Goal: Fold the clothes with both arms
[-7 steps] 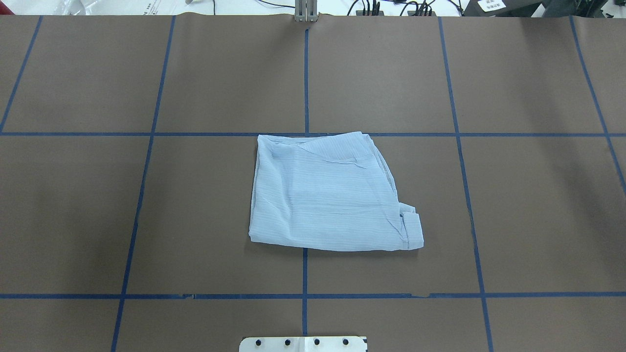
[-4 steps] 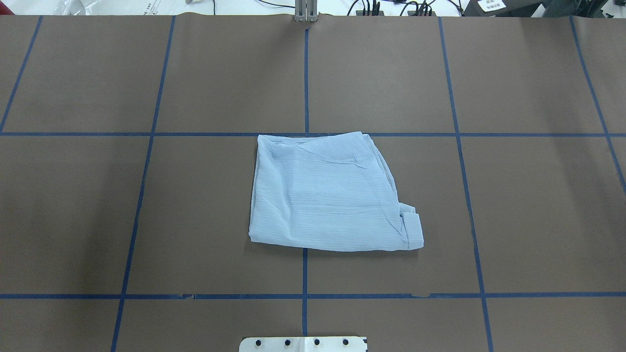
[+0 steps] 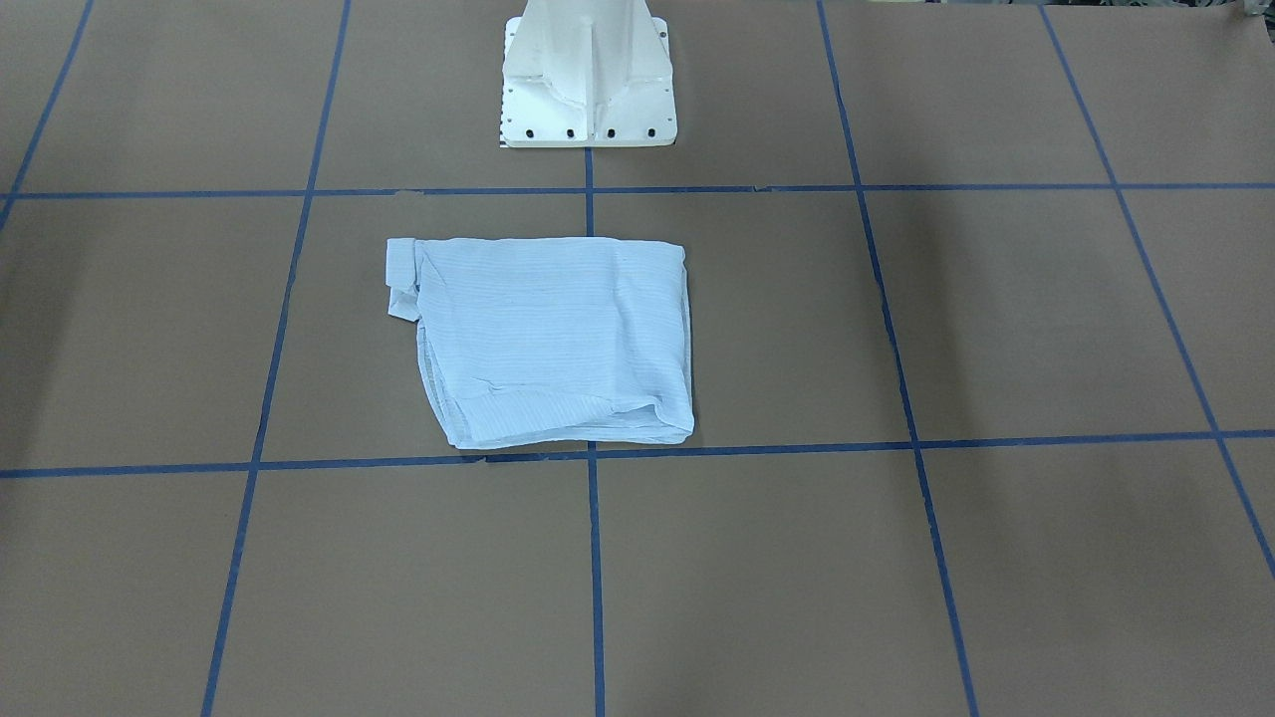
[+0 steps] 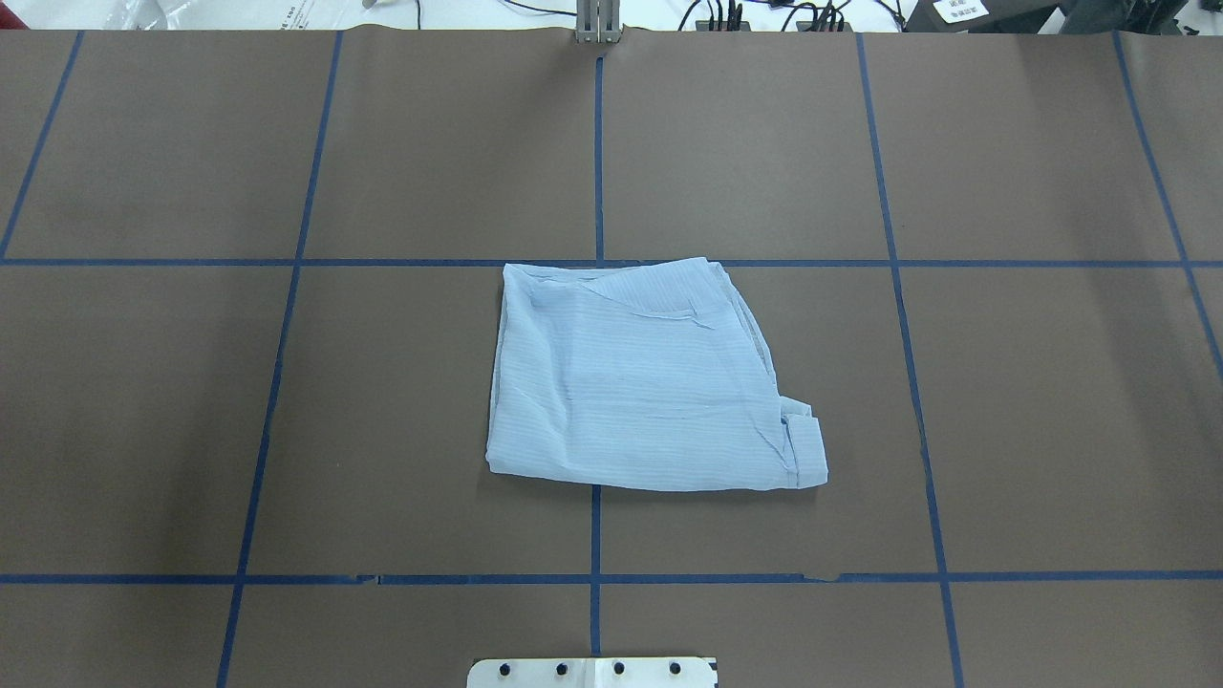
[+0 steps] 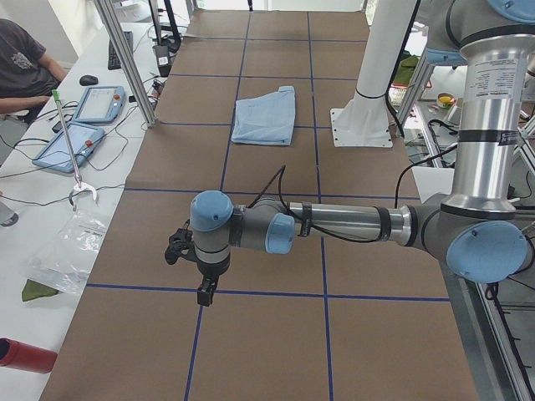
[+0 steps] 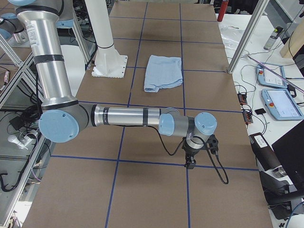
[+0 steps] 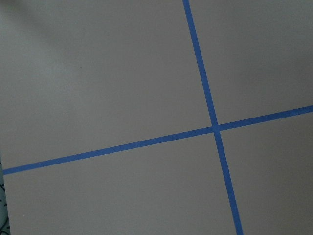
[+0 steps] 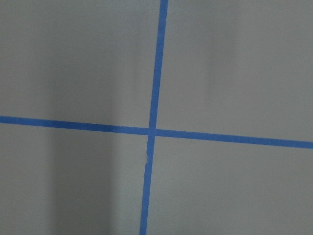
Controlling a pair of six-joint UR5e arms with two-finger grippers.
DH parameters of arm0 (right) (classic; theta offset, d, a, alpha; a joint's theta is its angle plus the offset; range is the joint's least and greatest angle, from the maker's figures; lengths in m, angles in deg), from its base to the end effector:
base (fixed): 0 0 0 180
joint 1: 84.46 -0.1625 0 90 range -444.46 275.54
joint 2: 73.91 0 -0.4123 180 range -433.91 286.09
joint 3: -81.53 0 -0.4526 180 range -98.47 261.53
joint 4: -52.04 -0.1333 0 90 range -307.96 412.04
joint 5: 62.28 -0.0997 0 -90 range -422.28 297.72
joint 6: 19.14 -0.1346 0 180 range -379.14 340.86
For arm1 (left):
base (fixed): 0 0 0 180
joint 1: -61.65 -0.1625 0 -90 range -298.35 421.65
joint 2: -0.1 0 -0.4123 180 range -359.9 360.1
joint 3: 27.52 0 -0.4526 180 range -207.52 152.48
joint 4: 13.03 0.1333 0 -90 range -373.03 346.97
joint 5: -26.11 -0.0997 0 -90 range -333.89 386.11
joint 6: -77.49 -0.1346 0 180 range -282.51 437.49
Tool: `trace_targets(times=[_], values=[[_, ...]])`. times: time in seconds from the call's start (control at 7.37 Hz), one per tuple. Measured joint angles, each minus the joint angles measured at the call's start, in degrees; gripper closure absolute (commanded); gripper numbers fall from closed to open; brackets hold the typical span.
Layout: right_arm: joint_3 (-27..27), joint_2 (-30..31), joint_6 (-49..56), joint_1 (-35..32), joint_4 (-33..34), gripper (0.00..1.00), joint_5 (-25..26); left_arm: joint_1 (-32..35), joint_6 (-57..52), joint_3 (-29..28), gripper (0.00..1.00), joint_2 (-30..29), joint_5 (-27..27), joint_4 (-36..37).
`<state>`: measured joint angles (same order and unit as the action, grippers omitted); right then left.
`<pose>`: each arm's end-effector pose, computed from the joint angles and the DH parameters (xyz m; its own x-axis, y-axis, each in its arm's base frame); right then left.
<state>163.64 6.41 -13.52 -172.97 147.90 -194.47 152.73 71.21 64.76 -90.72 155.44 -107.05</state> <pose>0.0269 -0.6150 0.6613 0.7358 -0.0694 0.6736 0.0985 0.9951 -0.0050 -0.0587 -0.5687 0.6412 0.7722 0.1721 -0.6116 -0.0662 0.9792 0.1920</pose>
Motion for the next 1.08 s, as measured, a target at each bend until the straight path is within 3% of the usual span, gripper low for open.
trace_targets(times=[0.54,1.08], values=[[14.10,10.29,-8.93,-0.42,1.47,0.00,-0.41,-0.02,-0.03,4.54,0.00,1.84,0.84,6.81],[17.37,12.63,-11.77,-0.81,1.21,0.00,-1.17,-0.02,-0.18,4.80,0.00,1.96,0.90,6.91]])
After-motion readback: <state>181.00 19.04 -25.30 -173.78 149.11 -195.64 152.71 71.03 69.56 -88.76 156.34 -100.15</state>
